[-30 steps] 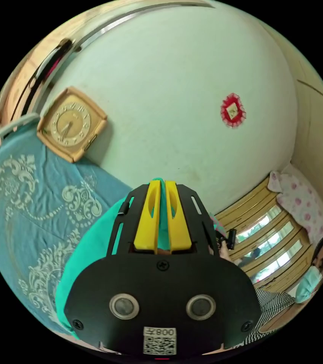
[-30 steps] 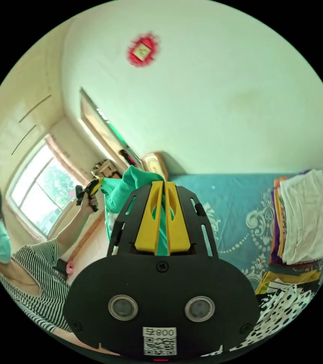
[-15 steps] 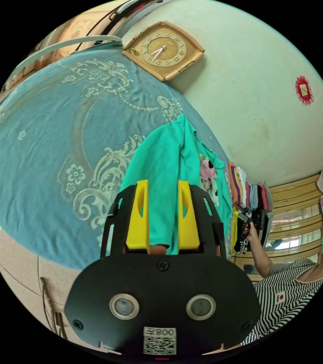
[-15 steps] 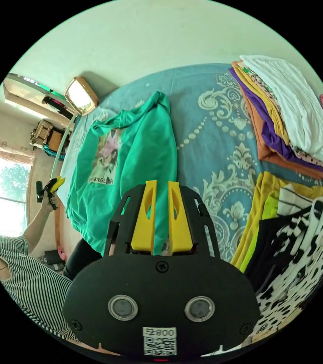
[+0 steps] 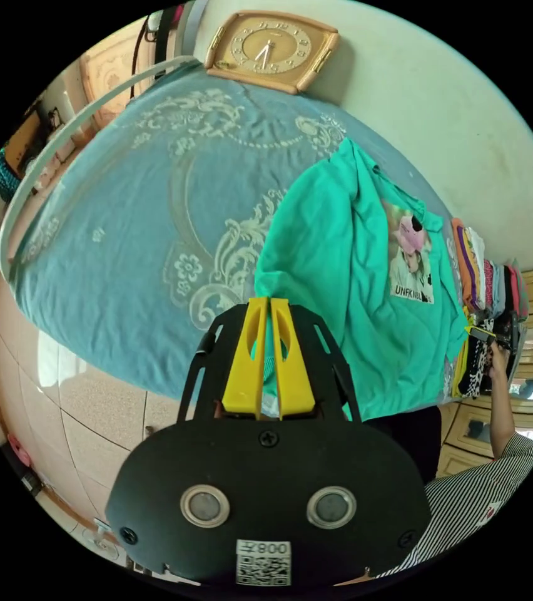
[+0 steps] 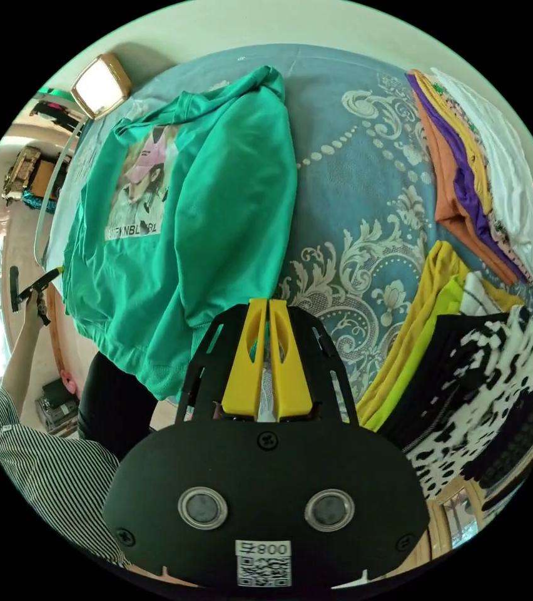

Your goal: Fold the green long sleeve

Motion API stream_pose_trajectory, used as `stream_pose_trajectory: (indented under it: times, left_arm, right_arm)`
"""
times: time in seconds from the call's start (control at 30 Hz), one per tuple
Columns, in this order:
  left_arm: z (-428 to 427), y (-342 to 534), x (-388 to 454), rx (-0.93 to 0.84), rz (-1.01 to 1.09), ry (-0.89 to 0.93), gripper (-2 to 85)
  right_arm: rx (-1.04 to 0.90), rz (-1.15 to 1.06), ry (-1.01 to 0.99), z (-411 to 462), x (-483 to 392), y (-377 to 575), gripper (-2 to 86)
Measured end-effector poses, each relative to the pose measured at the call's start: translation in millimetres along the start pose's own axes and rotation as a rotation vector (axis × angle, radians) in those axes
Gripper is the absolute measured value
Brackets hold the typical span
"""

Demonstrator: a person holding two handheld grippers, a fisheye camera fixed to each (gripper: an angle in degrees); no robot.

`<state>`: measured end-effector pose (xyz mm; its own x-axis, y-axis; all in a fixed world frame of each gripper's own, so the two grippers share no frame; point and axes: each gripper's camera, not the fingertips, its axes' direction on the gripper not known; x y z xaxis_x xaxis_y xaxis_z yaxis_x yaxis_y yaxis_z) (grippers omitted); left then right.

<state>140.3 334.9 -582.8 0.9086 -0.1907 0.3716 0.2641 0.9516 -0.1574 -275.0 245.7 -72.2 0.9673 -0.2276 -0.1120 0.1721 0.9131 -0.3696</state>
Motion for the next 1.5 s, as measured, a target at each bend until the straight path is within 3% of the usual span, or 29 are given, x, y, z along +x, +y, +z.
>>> stream_pose_trajectory:
  times: [0.07,0.17,0.3,0.37,0.47,0.57,0.67,0.77,0.87,1.27,1.5]
  left_arm:
    - [-51.7,-18.5,-31.3,0.15,-0.035,-0.088,1.8]
    - [-108.9,-35.9,-80.3,0.34,-0.148,-0.07,2.6]
    - [-124.0,-26.4,-113.7,0.431,-0.207,-0.057,5.4]
    - [-94.3,-2.9,-122.7,0.386,-0.158,0.073,6.9]
    - [-29.5,46.0,-126.9,0.226,-0.107,0.271,7.5]
    - [33.8,106.8,-130.7,0.046,-0.12,0.42,8.0]
    - [72.1,160.9,-136.3,-0.067,-0.146,0.503,8.8]
    - [89.2,193.8,-140.4,-0.152,-0.11,0.475,9.9]
    - [92.9,208.0,-144.9,-0.171,-0.046,0.42,10.5]
    - [106.7,264.5,-179.4,-0.182,-0.032,0.362,7.3]
    - [99.3,300.8,-219.1,-0.134,-0.101,0.536,3.2]
  right_arm:
    - [0.048,-0.05,0.191,-50.2,12.5,-9.4,-0.1]
    - [0.173,0.018,0.414,-132.7,52.9,-26.8,0.1]
    - [0.211,0.183,0.429,-188.2,111.2,-45.1,0.9]
    - [0.263,0.267,0.35,-188.4,133.4,-36.6,1.7]
    - [0.318,0.225,0.135,-148.3,133.4,-7.4,3.5]
    - [0.248,0.133,-0.073,-71.7,108.9,32.1,5.2]
    - [0.101,0.095,-0.205,11.9,78.7,74.8,5.9]
    - [0.013,0.122,-0.228,68.3,64.0,109.0,7.0]
    - [-0.016,0.133,-0.34,97.0,58.2,128.0,7.9]
    - [-0.048,0.22,-0.266,155.4,59.9,166.5,6.6]
    - [-0.05,0.252,-0.324,170.3,74.5,187.4,5.8]
